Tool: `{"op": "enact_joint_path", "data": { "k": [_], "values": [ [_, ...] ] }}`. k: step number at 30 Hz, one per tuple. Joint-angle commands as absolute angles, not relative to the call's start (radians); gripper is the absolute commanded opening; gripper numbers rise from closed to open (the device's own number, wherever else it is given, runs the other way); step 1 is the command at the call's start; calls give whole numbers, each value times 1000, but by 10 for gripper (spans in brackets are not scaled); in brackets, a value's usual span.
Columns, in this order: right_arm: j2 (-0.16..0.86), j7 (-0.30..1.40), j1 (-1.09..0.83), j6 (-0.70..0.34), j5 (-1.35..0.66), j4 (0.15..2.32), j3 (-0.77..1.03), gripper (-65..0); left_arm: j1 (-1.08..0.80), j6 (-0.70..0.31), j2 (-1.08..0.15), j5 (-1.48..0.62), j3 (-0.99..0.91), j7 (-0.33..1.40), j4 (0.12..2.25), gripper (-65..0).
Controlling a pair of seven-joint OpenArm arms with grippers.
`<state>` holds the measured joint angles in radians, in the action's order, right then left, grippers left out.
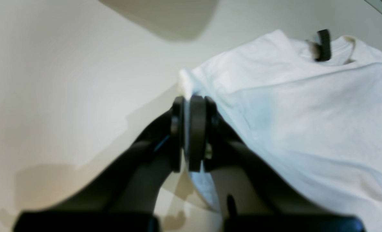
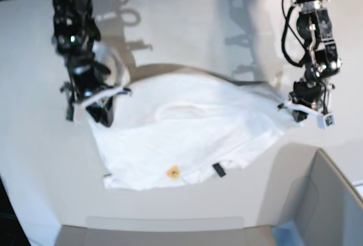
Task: Layout the t-shirt on the table in an organized manner, then fold the t-shirt properly
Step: 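Pull the shirt corner with the right gripper away from the left gripper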
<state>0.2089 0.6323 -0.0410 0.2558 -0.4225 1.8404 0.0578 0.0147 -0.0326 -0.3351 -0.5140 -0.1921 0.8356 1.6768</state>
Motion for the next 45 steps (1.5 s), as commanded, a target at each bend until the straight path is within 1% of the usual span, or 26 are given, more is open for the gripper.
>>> {"op": "enact_joint_path", "data": {
  "k": [1, 2, 5, 6, 7, 8, 11, 13, 15, 17, 19, 23, 25, 28, 33, 37, 40, 45],
  "values": [
    [220, 647, 81, 263, -415, 1774, 67, -650, 38, -39, -346, -518, -189, 806, 1695, -623],
    [220, 713, 191, 262, -415, 1664, 67, -650, 38, -39, -344, -518, -189, 806, 1696, -623],
    [211, 840, 437, 262, -415, 1372, 61, -650, 38, -39, -343, -521, -188, 806, 1695, -623],
    [209, 868, 484, 262, -415, 1307, 58, -650, 38, -39, -343, -521, -188, 806, 1695, -623],
    [205, 880, 504, 262, -415, 1285, 54, -650, 38, -39, -343, -521, -188, 806, 1695, -622],
    [197, 880, 504, 262, -415, 1291, 50, -627, 38, -39, -343, -521, -188, 806, 1695, -622],
    [203, 886, 455, 262, -412, 1356, 28, -492, 38, -39, -343, -519, -188, 806, 1695, -621],
    [206, 888, 420, 262, -409, 1389, -1, -378, 38, -39, -343, -518, -188, 806, 1693, -621],
    [245, 886, 380, 262, -409, 1460, -51, -302, 38, -39, -343, -518, -188, 806, 1693, -621],
    [283, 883, 318, 262, -409, 1596, -117, -249, 39, -39, -343, -518, -188, 806, 1693, -621],
    [312, 880, 268, 262, -409, 1712, -168, -244, 39, -39, -343, -518, -188, 805, 1693, -621],
    [374, 886, 191, 262, -386, 1900, -349, -244, 41, -39, -343, -518, -188, 805, 1693, -621],
    [394, 886, 163, 262, -325, 1936, -455, -244, 41, -39, -343, -518, -188, 805, 1693, -621],
    [395, 888, 130, 269, -153, 1916, -576, -244, 41, -39, -343, -518, -188, 803, 1693, -621],
    [274, 888, 67, 263, 117, 1758, -570, -244, 41, -39, -343, -518, -188, 803, 1693, -621],
    [205, 877, 84, 263, 255, 1623, -567, -244, 41, -39, -343, -518, -188, 803, 1693, -621],
    [183, 877, 102, 266, 323, 1616, -564, -244, 41, -39, -344, -518, -188, 803, 1693, -621],
    [183, 878, 136, 269, 430, 1610, -567, -244, 36, -39, -344, -518, -189, 805, 1693, -621]
  ]
}}
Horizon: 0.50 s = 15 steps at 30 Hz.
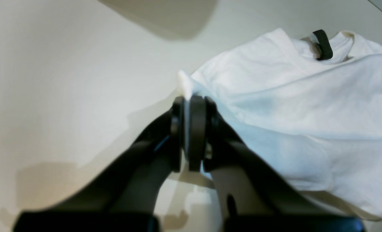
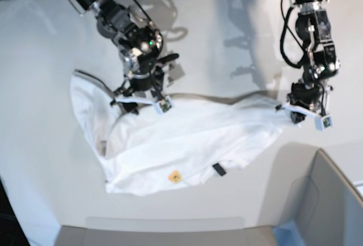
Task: Layout the t-shirt on the table in an organized manner, then fold the t-shirt properly
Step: 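Pull the shirt corner with the right gripper away from the left gripper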
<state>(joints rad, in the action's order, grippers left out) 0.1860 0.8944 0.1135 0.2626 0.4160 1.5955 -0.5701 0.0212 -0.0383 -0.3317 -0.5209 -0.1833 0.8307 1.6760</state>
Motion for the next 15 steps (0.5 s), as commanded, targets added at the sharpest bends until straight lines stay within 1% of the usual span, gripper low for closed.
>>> {"op": "enact_joint_path", "data": {
  "k": [1, 5, 7, 10, 15],
  "values": [
    [183, 878, 143, 269, 463, 1604, -572, -244, 36, -39, -344, -518, -191, 805, 1693, -621],
    [183, 878, 168, 262, 582, 1561, -575, -244, 36, -39, -344, -518, -189, 805, 1693, -621],
    [182, 878, 189, 246, 595, 1521, -590, -244, 36, -39, -344, -518, -189, 805, 1693, -621],
    [183, 886, 206, 174, 595, 1491, -608, -244, 39, -39, -344, -518, -189, 805, 1693, -621],
    [183, 900, 165, 65, 596, 1567, -601, -244, 39, -39, -344, -518, -189, 805, 1693, -621]
  ]
}}
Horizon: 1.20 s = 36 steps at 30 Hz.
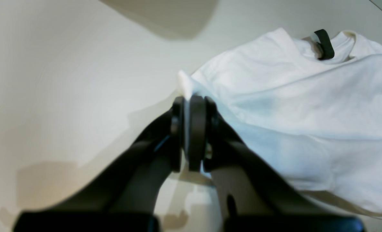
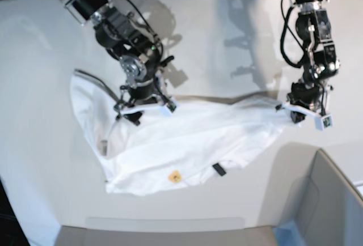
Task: Layout the t-shirt on the table in an organized manner, then fold the t-shirt properly
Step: 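Pull the shirt corner with the right gripper away from the left gripper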
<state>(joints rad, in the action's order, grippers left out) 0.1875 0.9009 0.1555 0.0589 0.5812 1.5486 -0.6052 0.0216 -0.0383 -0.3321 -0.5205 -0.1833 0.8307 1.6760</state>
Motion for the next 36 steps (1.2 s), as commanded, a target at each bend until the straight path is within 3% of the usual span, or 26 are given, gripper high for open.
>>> {"op": "enact_joint_path", "data": {
  "k": [1, 8, 12, 14, 19, 20, 31, 36],
  "values": [
    [183, 911, 159, 45, 596, 1583, -601, -244, 39, -39, -344, -518, -191, 805, 1693, -621],
    [183, 912, 236, 22, 588, 1498, -599, -244, 39, -39, -344, -518, -191, 800, 1693, -621],
    [183, 892, 337, 22, 473, 1354, -599, -256, 39, -39, -343, -521, -191, 800, 1693, -621],
    [186, 862, 372, 22, 421, 1299, -599, -319, 39, -39, -343, -521, -191, 800, 1693, -621],
    [189, 848, 378, 25, 400, 1296, -599, -626, 39, -39, -343, -521, -194, 800, 1693, -621],
    [189, 843, 371, 25, 400, 1316, -599, -650, 39, -39, -343, -521, -194, 800, 1693, -621],
    [176, 806, -24, 13, 392, 1989, -372, -650, 38, -39, -343, -519, -196, 800, 1695, -621],
    [176, 806, 2, 13, 277, 2052, -257, -650, 39, -39, -341, -522, -189, 799, 1693, -621]
  ]
}}
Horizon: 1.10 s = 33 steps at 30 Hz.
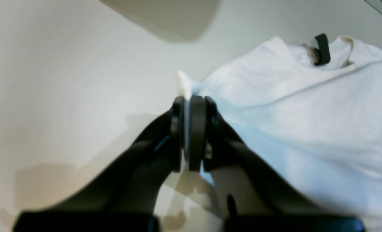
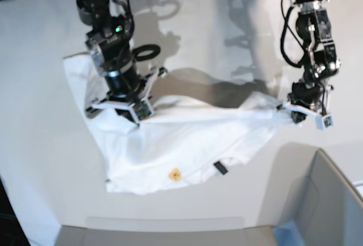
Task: Layout the t-shirt on the table in an organized manner, then fold the t-shirt properly
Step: 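Pull the shirt corner with the right gripper away from the left gripper, then release the shirt corner and raise the right gripper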
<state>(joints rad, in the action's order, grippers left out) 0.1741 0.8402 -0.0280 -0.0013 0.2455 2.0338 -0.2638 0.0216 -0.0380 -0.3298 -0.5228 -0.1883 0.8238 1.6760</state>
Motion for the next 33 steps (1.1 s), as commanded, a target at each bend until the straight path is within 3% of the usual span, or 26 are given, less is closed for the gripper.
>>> {"op": "enact_joint_path", "data": {
  "k": [1, 6, 9, 12, 15, 18, 21, 27, 33],
  "values": [
    [176, 812, 36, 12, 196, 2034, -213, -650, 39, -39, -341, -522, -189, 799, 1693, -621],
    [174, 816, 341, -30, -291, 1721, 18, -650, 39, -39, -341, -522, -189, 802, 1693, -621],
    [174, 816, 568, -28, -346, 1368, 22, -650, 39, -39, -321, -519, -188, 805, 1693, -621],
    [168, 802, 710, -16, -352, 1078, 30, -482, 36, -39, -317, -519, -188, 806, 1695, -621],
    [168, 748, 705, 44, -352, 1035, 22, -301, 35, -39, -315, -519, -188, 806, 1695, -621],
    [168, 768, 665, 50, -346, 1089, 19, -222, 35, -39, -315, -519, -188, 806, 1695, -621],
    [168, 871, 581, 48, -348, 1285, 15, -236, 39, -39, -315, -519, -188, 806, 1695, -621],
    [168, 1069, 374, 53, -285, 1762, -205, -314, 39, -39, -314, -519, -188, 806, 1693, -621],
    [81, 1078, 268, 53, 18, 1761, -243, -357, 41, -39, -312, -519, -188, 806, 1693, -621]
  ]
}}
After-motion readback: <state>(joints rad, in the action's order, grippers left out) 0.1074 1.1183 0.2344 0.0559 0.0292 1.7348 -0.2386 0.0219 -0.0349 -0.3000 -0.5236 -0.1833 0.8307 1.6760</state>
